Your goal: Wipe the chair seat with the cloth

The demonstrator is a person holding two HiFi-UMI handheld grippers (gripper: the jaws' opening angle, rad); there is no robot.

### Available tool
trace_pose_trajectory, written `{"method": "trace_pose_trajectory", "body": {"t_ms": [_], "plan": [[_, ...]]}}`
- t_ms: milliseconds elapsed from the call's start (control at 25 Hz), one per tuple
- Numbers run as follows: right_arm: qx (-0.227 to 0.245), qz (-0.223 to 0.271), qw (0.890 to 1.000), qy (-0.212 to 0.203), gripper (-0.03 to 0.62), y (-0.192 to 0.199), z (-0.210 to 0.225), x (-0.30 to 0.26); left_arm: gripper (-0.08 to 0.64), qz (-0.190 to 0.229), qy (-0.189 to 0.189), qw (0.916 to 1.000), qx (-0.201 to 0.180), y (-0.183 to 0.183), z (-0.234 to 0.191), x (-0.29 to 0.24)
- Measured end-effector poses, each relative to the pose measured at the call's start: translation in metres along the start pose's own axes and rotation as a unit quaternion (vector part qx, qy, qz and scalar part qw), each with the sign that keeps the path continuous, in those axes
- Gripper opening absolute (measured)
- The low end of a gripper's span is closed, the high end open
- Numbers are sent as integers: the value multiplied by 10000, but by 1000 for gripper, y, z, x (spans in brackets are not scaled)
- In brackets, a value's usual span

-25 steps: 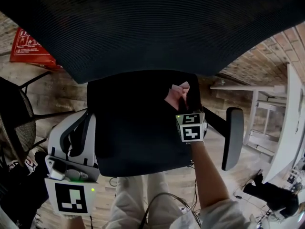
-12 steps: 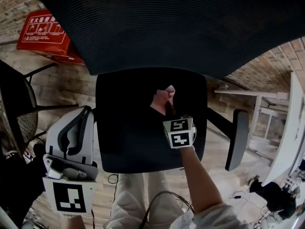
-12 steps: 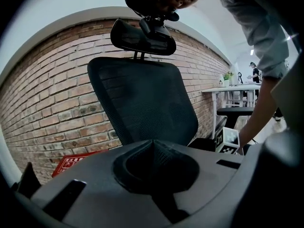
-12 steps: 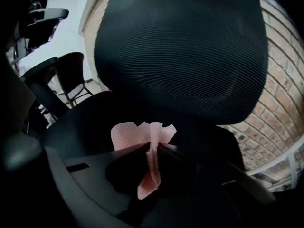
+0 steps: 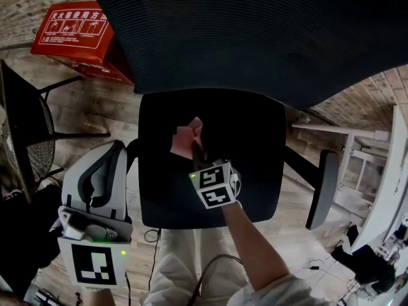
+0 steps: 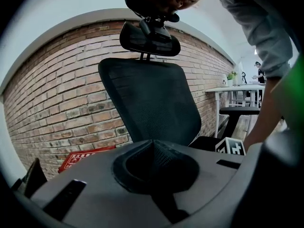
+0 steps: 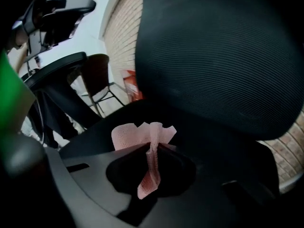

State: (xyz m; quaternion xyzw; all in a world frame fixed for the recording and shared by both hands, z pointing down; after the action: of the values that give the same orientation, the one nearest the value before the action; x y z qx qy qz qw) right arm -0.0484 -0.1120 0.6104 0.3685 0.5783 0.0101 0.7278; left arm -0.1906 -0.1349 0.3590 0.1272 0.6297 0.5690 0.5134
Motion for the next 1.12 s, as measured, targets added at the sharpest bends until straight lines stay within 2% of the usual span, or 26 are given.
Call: {"method": "trace_pose_trajectory", "body": {"t_ms": [280, 520, 840, 1120], "plan": [[642, 164, 9953, -707, 55, -28, -72, -8, 18, -26, -92, 9999, 62, 6, -8, 9], [955, 208, 9898, -1041, 55, -39, -105, -9, 18, -22, -129, 9999, 100, 7, -10, 14], [1024, 77, 9904, -921, 55, -27, -96, -9, 18, -11, -61, 10000, 68, 7, -4, 13], [886, -85, 9941, -623, 55, 1, -64, 1, 18, -36, 68, 10000, -10, 0, 16, 9]]}}
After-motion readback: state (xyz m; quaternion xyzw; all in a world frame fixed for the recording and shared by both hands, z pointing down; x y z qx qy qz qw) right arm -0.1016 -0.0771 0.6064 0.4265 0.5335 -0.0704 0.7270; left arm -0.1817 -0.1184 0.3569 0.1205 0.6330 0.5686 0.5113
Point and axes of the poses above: the fingertips, and each gripper's own axes: x backward along the fingers, z to its right, y out of its underside, the point moved 2 cm from there along x, backward along the fingers, and after that the axes turned 4 degrees about -z, right-handed, at the moved point
